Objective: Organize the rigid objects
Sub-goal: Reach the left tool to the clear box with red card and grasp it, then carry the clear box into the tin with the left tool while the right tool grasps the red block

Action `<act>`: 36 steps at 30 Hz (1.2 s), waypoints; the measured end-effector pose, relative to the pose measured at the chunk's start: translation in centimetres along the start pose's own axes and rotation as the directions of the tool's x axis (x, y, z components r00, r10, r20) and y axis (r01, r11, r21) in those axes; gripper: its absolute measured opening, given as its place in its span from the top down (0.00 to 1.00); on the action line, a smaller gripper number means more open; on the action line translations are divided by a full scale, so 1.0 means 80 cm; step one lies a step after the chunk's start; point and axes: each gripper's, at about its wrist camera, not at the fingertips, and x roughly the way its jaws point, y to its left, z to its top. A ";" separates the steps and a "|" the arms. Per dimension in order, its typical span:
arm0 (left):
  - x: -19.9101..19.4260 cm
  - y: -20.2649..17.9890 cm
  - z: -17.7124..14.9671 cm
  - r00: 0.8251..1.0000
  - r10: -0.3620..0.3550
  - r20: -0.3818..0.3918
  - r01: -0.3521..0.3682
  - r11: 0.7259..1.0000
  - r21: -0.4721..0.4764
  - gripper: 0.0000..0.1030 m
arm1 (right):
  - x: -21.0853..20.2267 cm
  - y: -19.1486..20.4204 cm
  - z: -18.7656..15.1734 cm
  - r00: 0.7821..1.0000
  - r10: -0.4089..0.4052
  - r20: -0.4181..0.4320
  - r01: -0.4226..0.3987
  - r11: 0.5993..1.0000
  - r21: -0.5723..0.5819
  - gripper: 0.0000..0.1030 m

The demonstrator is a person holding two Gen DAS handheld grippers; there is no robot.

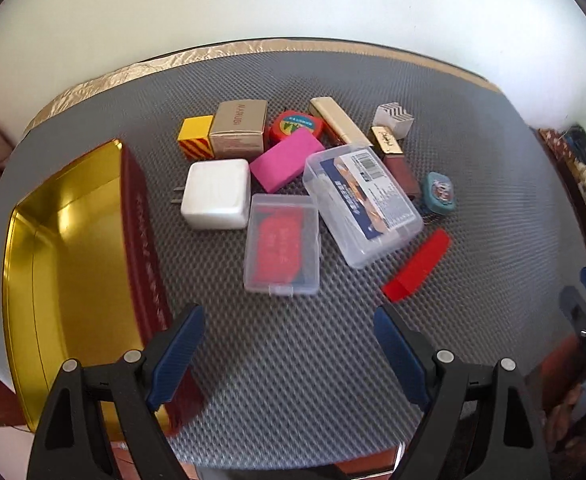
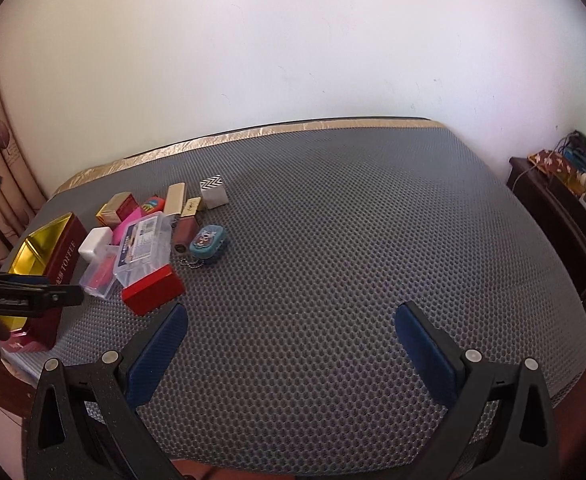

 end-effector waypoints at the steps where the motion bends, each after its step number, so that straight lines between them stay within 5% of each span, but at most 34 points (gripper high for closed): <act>1: 0.005 0.001 0.004 1.000 0.005 -0.006 -0.005 1.000 -0.001 0.14 | 0.002 -0.002 0.001 1.000 0.002 -0.004 -0.002 1.000 0.005 0.00; 10: 0.050 0.025 0.033 0.998 -0.029 -0.048 0.026 0.998 -0.063 0.15 | 0.027 -0.009 -0.004 0.998 0.023 -0.065 -0.022 1.000 0.012 0.00; 13: 0.061 0.030 0.037 0.996 -0.048 -0.070 0.043 0.996 -0.074 0.48 | 0.033 -0.010 -0.006 0.996 0.028 -0.084 -0.027 0.999 0.018 0.00; 18: 0.063 0.026 0.039 0.997 -0.045 -0.057 0.041 0.997 -0.064 0.49 | 0.038 -0.007 -0.007 0.995 0.039 -0.094 -0.038 0.999 0.013 0.00; 24: 0.012 0.020 0.012 0.996 -0.076 0.049 0.082 0.987 -0.137 0.49 | 0.044 0.006 -0.002 0.986 0.109 -0.128 -0.112 0.994 -0.017 0.00; 30: -0.036 0.023 -0.029 0.987 -0.117 0.107 0.135 0.975 -0.178 0.49 | 0.052 0.051 0.004 0.938 0.289 -0.189 -0.314 0.942 -0.121 0.00; 36: -0.075 0.046 -0.051 0.984 -0.109 0.138 0.139 0.965 -0.224 0.48 | 0.071 0.106 0.007 0.910 0.331 -0.248 -0.392 0.883 -0.260 0.00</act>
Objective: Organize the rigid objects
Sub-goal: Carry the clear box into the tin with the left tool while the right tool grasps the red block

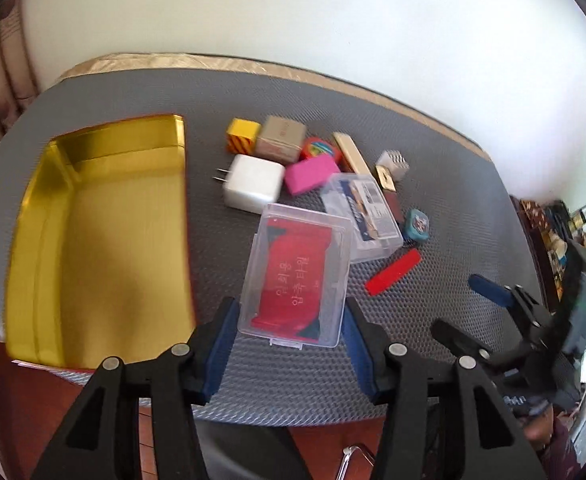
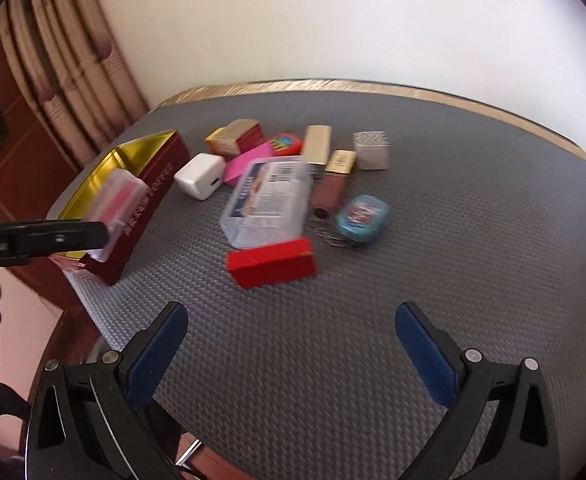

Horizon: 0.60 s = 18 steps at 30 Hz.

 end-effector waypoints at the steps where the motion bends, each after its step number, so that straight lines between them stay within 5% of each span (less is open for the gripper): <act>1: -0.009 0.009 0.000 1.000 0.012 0.012 -0.012 1.000 -0.010 0.48 | 0.006 0.005 0.003 1.000 -0.002 -0.002 0.002 1.000 -0.008 0.00; 14: -0.015 0.093 0.026 0.992 0.126 0.030 -0.122 0.987 -0.108 0.48 | 0.075 0.018 0.016 0.995 -0.087 -0.041 0.085 0.996 -0.040 0.01; 15: -0.010 0.098 0.027 0.990 0.138 0.024 -0.134 0.984 -0.115 0.48 | 0.078 0.018 0.016 0.994 -0.097 -0.041 0.095 0.995 -0.042 0.06; 16: -0.006 0.103 0.028 0.989 0.148 0.021 -0.145 0.982 -0.118 0.48 | 0.082 0.017 0.017 0.993 -0.108 -0.050 0.106 0.993 -0.042 0.29; 17: -0.001 0.108 0.029 0.987 0.157 0.017 -0.154 0.981 -0.121 0.48 | 0.086 0.016 0.017 0.994 -0.090 -0.065 0.088 0.995 -0.037 0.41; 18: 0.004 0.111 0.029 0.986 0.166 0.011 -0.164 0.979 -0.124 0.48 | 0.086 0.017 0.017 0.992 -0.112 -0.056 0.110 0.993 -0.041 0.43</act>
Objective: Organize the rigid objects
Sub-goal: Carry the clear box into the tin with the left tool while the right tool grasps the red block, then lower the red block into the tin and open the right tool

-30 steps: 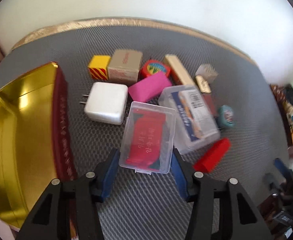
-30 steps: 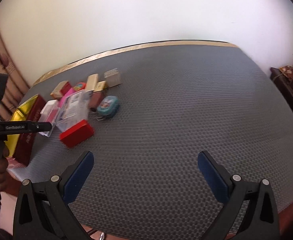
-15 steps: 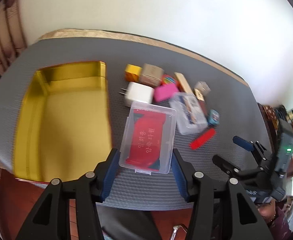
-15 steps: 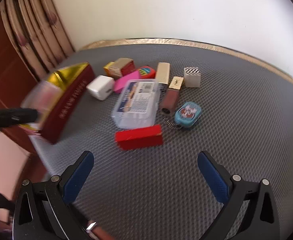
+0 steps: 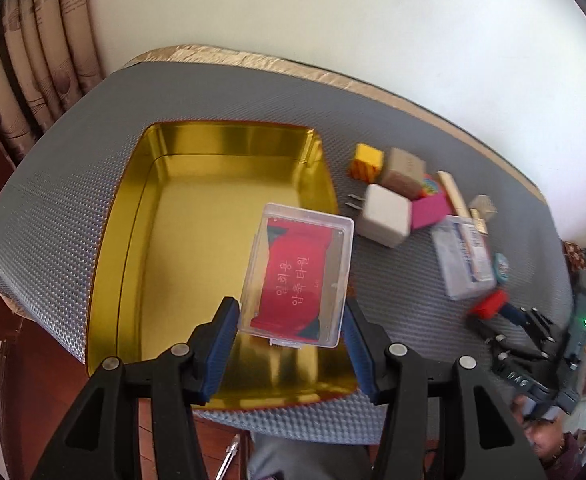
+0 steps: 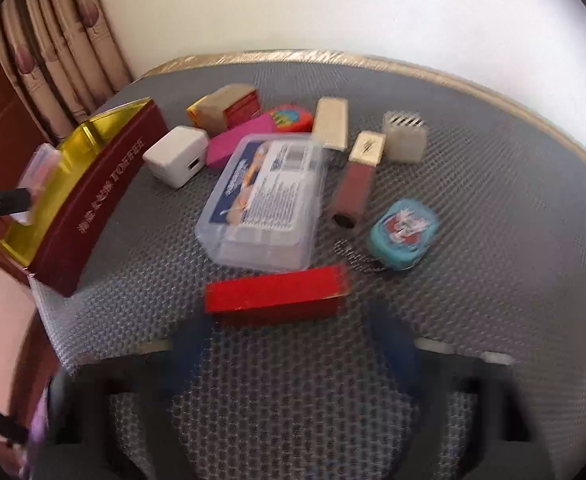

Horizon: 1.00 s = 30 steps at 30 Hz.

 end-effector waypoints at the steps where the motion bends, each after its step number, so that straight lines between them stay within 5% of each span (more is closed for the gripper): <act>1: 0.006 0.003 0.000 1.000 0.014 -0.007 -0.014 1.000 -0.003 0.48 | -0.003 0.002 -0.001 1.000 -0.007 0.010 0.007 1.000 -0.009 0.44; 7: 0.032 0.012 -0.001 0.989 0.150 -0.009 -0.149 0.989 0.010 0.47 | -0.031 0.004 -0.012 0.999 0.008 0.040 -0.008 1.000 -0.013 0.44; 12: 0.019 0.013 -0.004 0.997 0.077 -0.005 -0.077 0.997 -0.022 0.47 | -0.079 0.022 -0.002 0.994 0.048 0.094 -0.045 0.998 -0.041 0.44; 18: -0.013 0.014 -0.028 0.993 0.121 0.008 -0.121 0.992 -0.048 0.45 | -0.105 0.088 0.054 0.976 0.183 0.120 -0.168 0.977 -0.130 0.44; 30: -0.051 0.078 -0.084 0.968 0.252 0.020 -0.248 0.962 -0.110 0.44 | -0.010 0.259 0.151 0.974 0.225 -0.014 -0.219 0.931 -0.291 0.44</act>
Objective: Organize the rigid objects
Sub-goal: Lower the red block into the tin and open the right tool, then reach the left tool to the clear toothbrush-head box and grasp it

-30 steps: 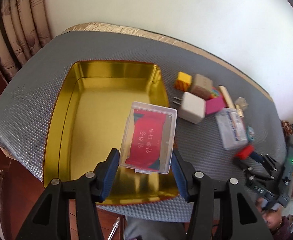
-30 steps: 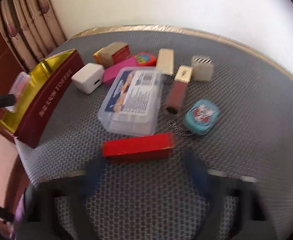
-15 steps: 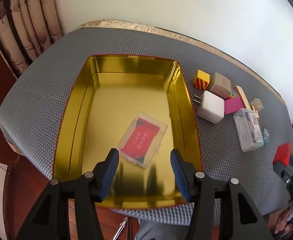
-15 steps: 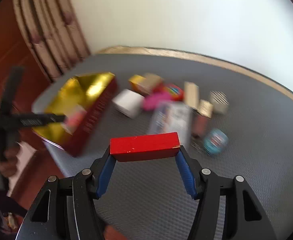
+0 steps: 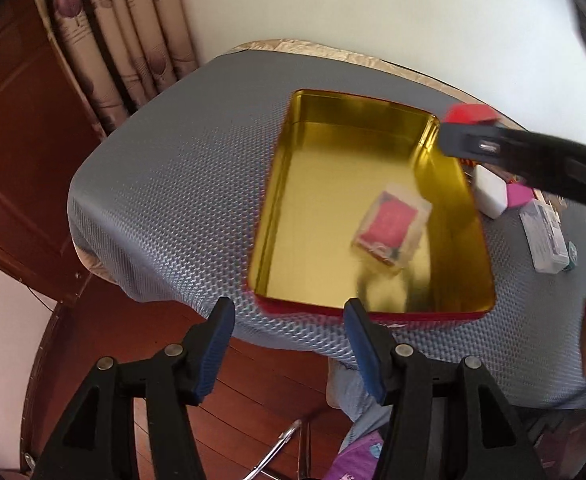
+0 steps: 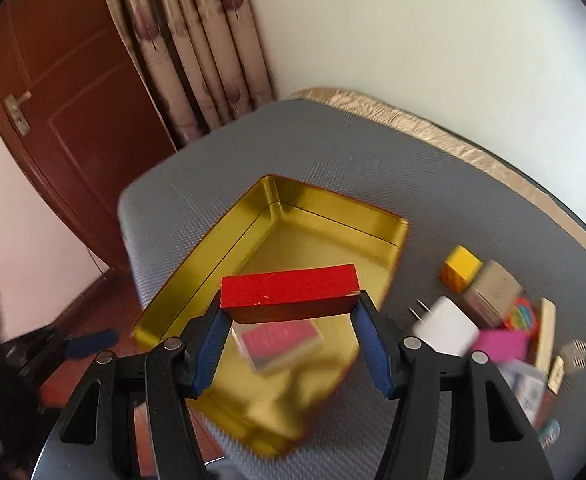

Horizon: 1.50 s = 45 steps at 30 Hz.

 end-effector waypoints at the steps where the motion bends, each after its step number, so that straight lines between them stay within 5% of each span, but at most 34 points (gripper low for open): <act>1: 0.002 0.007 0.000 1.000 -0.014 -0.008 0.014 1.000 -0.018 0.43 | 0.014 0.004 0.006 1.000 -0.005 -0.019 0.005 1.000 -0.004 0.44; 9: 0.002 0.009 -0.001 1.000 -0.014 0.019 0.014 1.000 -0.024 0.39 | 0.080 0.008 0.032 0.991 -0.049 -0.125 0.052 0.999 0.017 0.44; 17: 0.004 0.013 0.001 1.000 -0.016 0.027 0.017 1.000 -0.026 0.38 | 0.101 0.004 0.037 0.990 -0.028 -0.140 0.036 0.998 0.053 0.42; 22: 0.005 0.011 0.000 1.000 -0.003 0.031 0.004 1.000 -0.023 0.37 | 0.088 -0.003 0.042 0.997 0.024 -0.076 -0.015 0.993 0.113 0.25; 26: 0.004 0.008 -0.001 0.999 0.009 0.034 -0.009 1.000 -0.019 0.37 | 0.053 -0.004 0.046 1.000 0.029 0.001 -0.029 0.991 0.128 0.25; 30: 0.001 0.004 -0.002 0.999 0.031 0.043 -0.031 1.000 -0.004 0.37 | -0.013 -0.012 0.023 0.991 -0.039 0.127 0.023 0.992 0.125 0.17; 33: -0.003 -0.003 -0.005 0.998 0.039 0.048 -0.040 0.999 0.014 0.37 | -0.073 -0.039 -0.029 0.963 -0.159 0.215 0.124 0.978 0.169 0.09; 36: -0.018 -0.016 -0.008 0.997 0.019 0.077 -0.022 0.999 0.039 0.37 | -0.129 -0.093 -0.105 0.908 -0.350 0.231 0.294 0.924 0.246 0.04; 41: -0.036 -0.062 -0.018 0.994 -0.059 0.091 0.045 0.988 0.148 0.37 | -0.174 -0.197 -0.220 0.799 -0.599 0.057 0.556 0.772 0.308 0.02; 45: -0.035 -0.121 -0.027 0.990 -0.136 0.026 0.125 0.960 0.250 0.37 | -0.193 -0.271 -0.296 0.764 -0.641 -0.072 0.609 0.680 0.408 0.02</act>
